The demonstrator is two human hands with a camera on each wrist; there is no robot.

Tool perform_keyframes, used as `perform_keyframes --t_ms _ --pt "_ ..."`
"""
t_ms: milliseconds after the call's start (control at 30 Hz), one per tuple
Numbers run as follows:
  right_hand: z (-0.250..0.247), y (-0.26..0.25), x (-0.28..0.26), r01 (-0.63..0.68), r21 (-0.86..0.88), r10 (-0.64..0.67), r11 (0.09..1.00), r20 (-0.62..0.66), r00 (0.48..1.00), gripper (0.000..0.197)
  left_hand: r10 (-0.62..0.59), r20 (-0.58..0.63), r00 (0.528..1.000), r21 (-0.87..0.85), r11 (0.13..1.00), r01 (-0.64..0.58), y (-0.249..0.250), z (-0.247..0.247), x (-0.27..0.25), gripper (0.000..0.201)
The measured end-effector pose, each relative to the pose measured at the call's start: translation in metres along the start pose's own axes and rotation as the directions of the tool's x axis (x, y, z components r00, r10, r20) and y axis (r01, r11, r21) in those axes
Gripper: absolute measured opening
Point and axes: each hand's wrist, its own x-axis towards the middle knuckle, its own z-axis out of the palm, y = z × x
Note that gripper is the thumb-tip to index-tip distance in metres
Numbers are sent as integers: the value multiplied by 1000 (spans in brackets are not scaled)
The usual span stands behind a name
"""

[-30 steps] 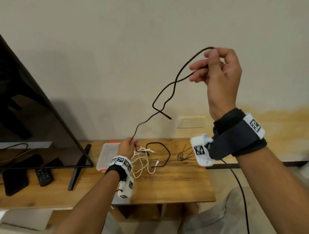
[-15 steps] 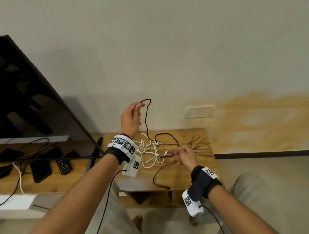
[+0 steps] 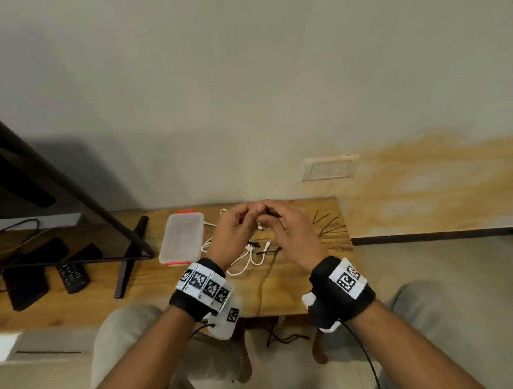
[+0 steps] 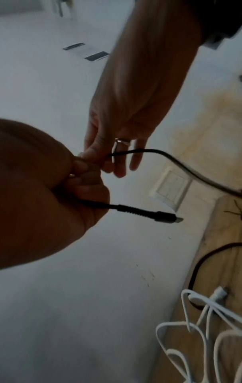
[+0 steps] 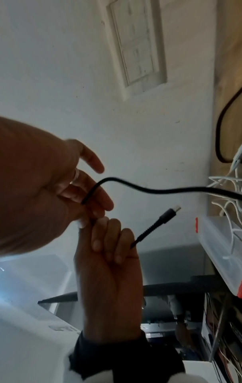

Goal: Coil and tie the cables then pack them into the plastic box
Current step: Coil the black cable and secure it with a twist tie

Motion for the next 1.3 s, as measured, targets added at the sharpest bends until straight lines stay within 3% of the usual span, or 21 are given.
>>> perform_keyframes --t_ms 200,300,367,433,500,533,567,633,700,767,833,900,967,1033,1100,1167,1300 --pt "4 15 26 45 -25 -46 999 -77 996 26 -49 96 994 -191 979 67 -5 -18 16 25" --pt "6 15 51 27 66 -8 997 -275 961 20 -61 121 991 -240 967 89 -9 -29 27 31" --pt "8 6 72 55 58 -31 997 -358 933 14 -52 190 980 -346 931 117 -10 -32 30 32" --pt "18 -1 85 66 -18 -68 998 -364 929 11 -58 250 966 -490 854 178 -7 -36 31 30" --pt "32 -2 84 -57 -56 39 997 -277 960 13 -37 238 971 -582 794 173 -5 -42 33 30" --pt "40 -1 77 -154 -65 141 986 -170 975 15 -35 200 979 -591 793 149 -5 -45 34 33" --pt "48 0 67 -240 -78 238 968 -26 971 18 -51 149 988 -585 801 129 -7 -47 37 35" --pt "60 2 43 -322 -111 340 940 252 906 23 -98 26 995 -513 853 98 -16 -49 46 36" --pt "65 -1 25 -290 -172 337 941 456 824 20 -93 -63 994 -321 945 68 -26 -47 53 33" --pt "60 -5 21 -169 -220 266 961 555 788 16 -77 -68 995 -150 986 66 -34 -44 56 30" --pt "45 -7 30 -40 -250 157 967 467 870 13 -59 -11 998 17 998 60 -37 -42 56 26" --pt "24 -4 45 61 -282 12 957 250 968 11 -39 99 994 146 989 25 -32 -40 53 21" --pt "4 9 59 101 -259 -89 961 59 994 7 -64 188 980 59 997 54 -23 -36 52 30" --pt "-7 25 69 67 -157 -78 985 -61 995 6 -92 172 981 -72 992 106 -14 -31 51 43" --pt "-9 36 74 -31 45 35 999 -101 994 11 -118 155 981 -122 983 137 -10 -26 52 49" --pt "-5 42 73 -146 233 163 961 -54 985 13 -121 193 974 -143 978 150 -7 -22 54 51" --pt "5 47 61 -266 296 266 918 42 963 17 -121 296 948 -278 938 207 -4 -20 57 44"
